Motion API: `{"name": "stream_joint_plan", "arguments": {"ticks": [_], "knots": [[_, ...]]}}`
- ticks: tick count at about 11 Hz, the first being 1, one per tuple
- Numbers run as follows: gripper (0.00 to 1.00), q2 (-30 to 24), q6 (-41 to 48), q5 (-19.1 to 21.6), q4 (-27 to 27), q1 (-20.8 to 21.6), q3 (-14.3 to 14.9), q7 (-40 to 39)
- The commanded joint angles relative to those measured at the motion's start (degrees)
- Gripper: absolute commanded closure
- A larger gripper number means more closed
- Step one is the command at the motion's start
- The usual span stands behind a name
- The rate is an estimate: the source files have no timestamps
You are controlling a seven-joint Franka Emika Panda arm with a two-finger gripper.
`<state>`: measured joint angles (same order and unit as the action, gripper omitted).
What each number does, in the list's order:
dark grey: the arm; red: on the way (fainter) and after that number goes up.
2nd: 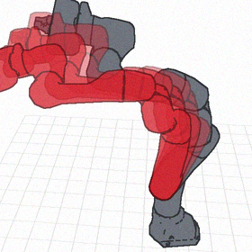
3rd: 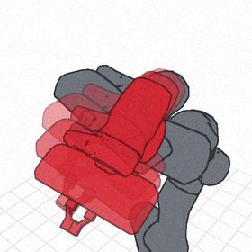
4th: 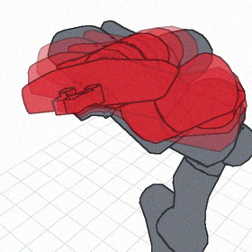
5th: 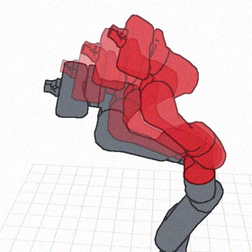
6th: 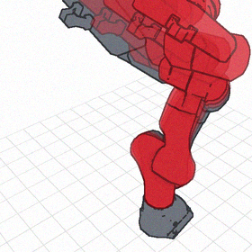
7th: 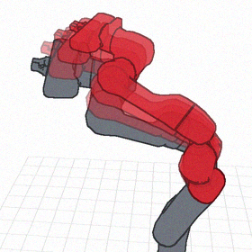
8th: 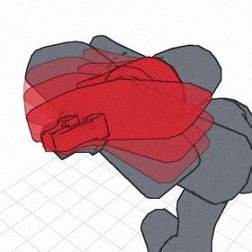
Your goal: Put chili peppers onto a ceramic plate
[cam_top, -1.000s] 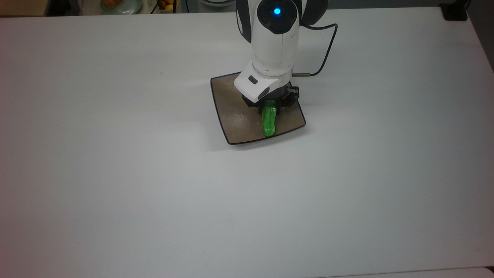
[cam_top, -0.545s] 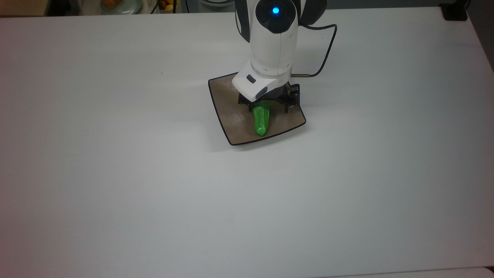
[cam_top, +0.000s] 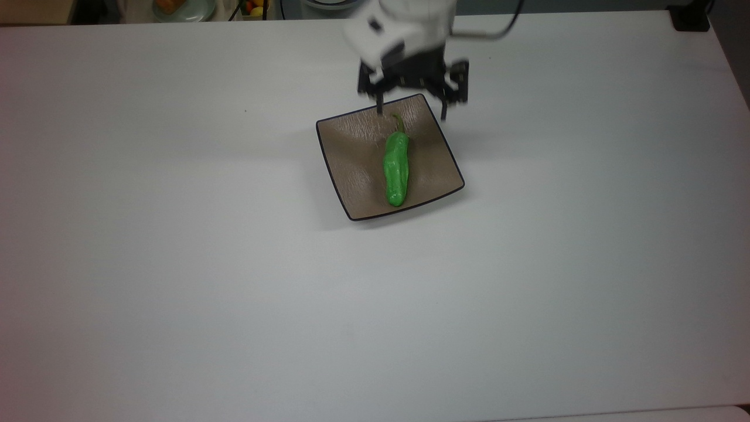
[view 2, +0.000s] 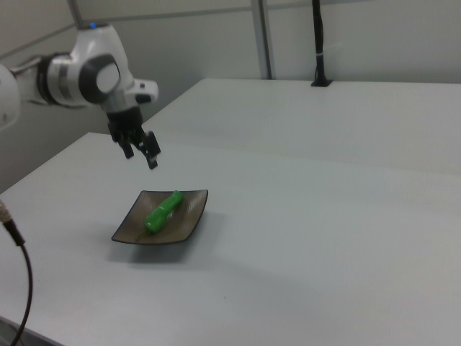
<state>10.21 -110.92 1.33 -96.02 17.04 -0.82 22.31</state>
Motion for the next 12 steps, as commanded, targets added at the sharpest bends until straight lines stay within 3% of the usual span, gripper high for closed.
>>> {"name": "stream_joint_plan", "arguments": {"ticks": [1, 4, 6, 9, 12], "knots": [[0.0, -5.3, 13.5, 0.9, 4.5, 0.2, 2.3, 1.5], [0.0, -9.5, 18.0, 1.0, 4.4, 0.5, 6.3, -1.1], [0.0, -10.1, 17.4, 1.1, 4.0, 0.7, 9.5, -10.2], [0.0, -10.8, 12.6, 1.2, 1.5, -0.2, 9.8, -20.6], [0.0, -10.6, 11.3, 1.4, 1.5, -0.4, 9.6, -20.9]]}}
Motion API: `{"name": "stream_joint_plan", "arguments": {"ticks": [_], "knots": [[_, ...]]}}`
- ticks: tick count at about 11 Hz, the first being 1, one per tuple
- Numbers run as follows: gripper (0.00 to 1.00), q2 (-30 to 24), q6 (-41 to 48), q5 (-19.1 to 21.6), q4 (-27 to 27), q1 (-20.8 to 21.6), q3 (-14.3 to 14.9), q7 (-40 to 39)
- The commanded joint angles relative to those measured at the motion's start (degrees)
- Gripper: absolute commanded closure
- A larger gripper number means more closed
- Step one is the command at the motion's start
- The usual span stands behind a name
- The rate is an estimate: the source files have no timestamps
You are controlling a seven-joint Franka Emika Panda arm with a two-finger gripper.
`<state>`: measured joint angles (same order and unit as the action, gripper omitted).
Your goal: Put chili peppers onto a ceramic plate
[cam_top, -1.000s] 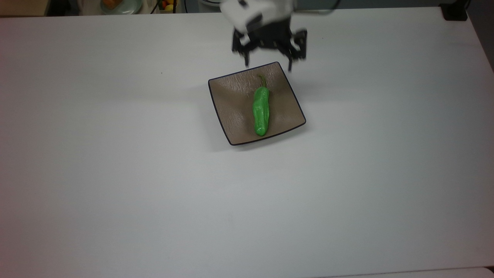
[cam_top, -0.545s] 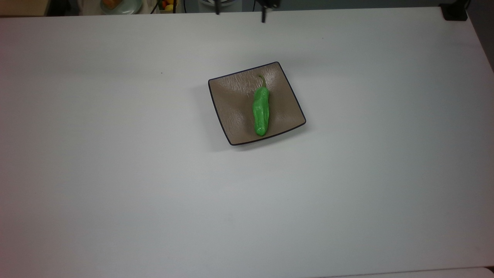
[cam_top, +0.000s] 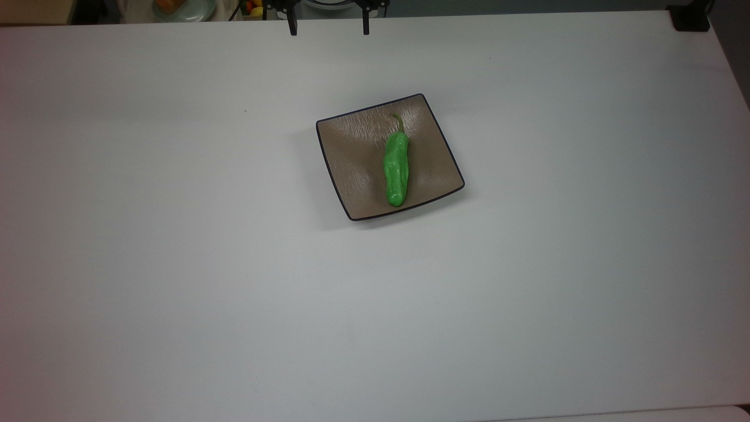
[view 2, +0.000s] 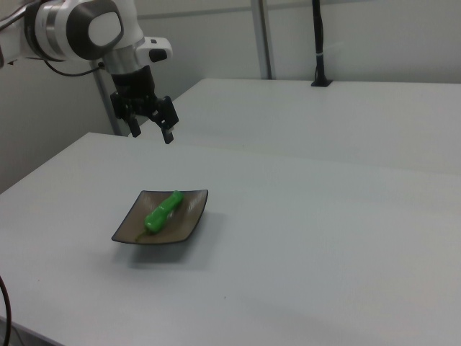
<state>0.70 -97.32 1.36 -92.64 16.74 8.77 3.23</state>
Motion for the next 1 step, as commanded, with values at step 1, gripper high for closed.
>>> {"name": "stream_joint_plan", "arguments": {"ticks": [1], "knots": [[0.0, -1.1, -2.2, 1.4, -1.8, -0.1, 0.0, -1.8]]}}
